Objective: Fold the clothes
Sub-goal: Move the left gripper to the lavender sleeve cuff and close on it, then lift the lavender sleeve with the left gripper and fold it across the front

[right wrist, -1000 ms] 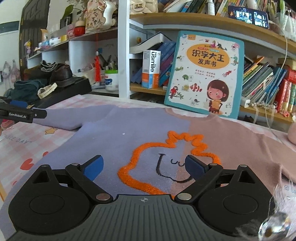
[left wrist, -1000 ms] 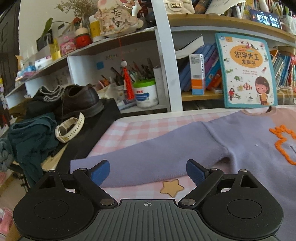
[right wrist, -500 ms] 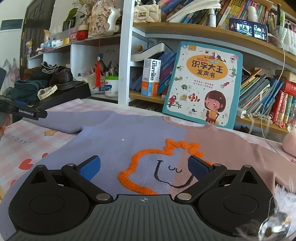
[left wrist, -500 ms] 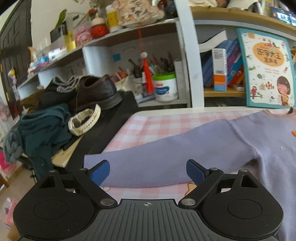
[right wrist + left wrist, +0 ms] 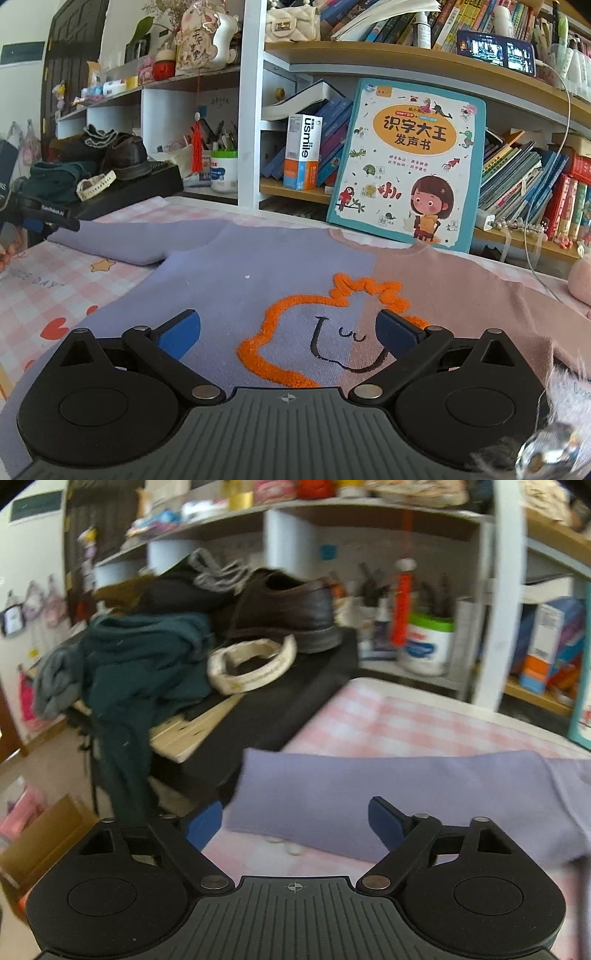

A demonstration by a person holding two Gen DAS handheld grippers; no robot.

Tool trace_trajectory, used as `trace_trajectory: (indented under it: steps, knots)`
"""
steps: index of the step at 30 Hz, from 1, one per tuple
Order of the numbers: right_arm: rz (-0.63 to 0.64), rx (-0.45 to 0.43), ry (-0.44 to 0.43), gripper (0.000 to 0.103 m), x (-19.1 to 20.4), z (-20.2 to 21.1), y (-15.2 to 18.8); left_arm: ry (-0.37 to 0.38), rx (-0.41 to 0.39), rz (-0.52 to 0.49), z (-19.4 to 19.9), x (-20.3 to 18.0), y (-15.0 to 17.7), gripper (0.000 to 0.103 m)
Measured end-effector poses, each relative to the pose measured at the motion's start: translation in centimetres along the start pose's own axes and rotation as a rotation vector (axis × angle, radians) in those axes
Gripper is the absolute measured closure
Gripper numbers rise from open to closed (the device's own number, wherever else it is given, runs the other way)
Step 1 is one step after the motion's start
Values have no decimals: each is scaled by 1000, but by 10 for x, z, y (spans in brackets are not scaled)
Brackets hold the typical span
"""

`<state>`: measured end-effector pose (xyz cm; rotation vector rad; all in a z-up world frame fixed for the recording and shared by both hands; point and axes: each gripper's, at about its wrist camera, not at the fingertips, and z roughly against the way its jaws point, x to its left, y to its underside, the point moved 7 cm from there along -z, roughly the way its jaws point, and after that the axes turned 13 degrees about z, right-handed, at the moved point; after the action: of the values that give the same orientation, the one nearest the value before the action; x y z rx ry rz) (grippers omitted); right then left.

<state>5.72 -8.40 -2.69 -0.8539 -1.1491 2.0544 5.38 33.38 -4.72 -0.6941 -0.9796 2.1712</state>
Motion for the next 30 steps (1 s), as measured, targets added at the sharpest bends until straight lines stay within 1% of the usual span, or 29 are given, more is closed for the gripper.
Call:
trace_trajectory:
  steps: [1, 2, 3, 4, 6, 7, 8, 9, 12, 16, 20, 25, 29, 30]
  knots:
    - [-4, -2, -1, 1, -1, 0, 0, -8, 11, 7, -4, 3, 0, 24]
    - [-8, -3, -2, 1, -1, 0, 0, -15, 22, 14, -8, 7, 0, 29]
    - [-11, -3, -3, 1, -2, 0, 0, -11, 29, 29, -10, 10, 0, 36]
    - [-13, -3, -3, 1, -2, 0, 0, -6, 34, 45, -11, 13, 0, 38]
    - [-15, -2, -3, 1, -3, 0, 0, 1, 39, 70, -11, 16, -2, 56]
    - [-15, -1, -3, 1, -2, 1, 0, 16, 43, 85, -10, 16, -2, 58]
    - [-15, -1, -3, 1, -2, 1, 0, 32, 47, 100, -10, 17, -3, 65]
    - [-14, 0, -3, 1, -2, 1, 0, 72, 57, 119, -9, 16, -2, 68]
    - [-11, 4, -5, 1, -2, 0, 0, 154, 83, 125, -5, 3, 3, 68]
    - [-6, 11, -5, 1, -1, -2, 0, 189, 92, 107, -3, -14, 10, 68]
    - [1, 16, -7, 1, 0, -3, 0, 205, 97, 135, -7, -16, 8, 67]
    - [6, 23, -8, 1, 1, -4, 0, 201, 88, 236, -15, 2, -1, 68]
    - [-15, 41, 1, 1, -3, -5, 2, 215, 70, 273, -17, 9, -3, 68]
    - [-24, 46, 6, 1, -4, -5, 3, 213, 67, 278, -17, 9, -3, 70]
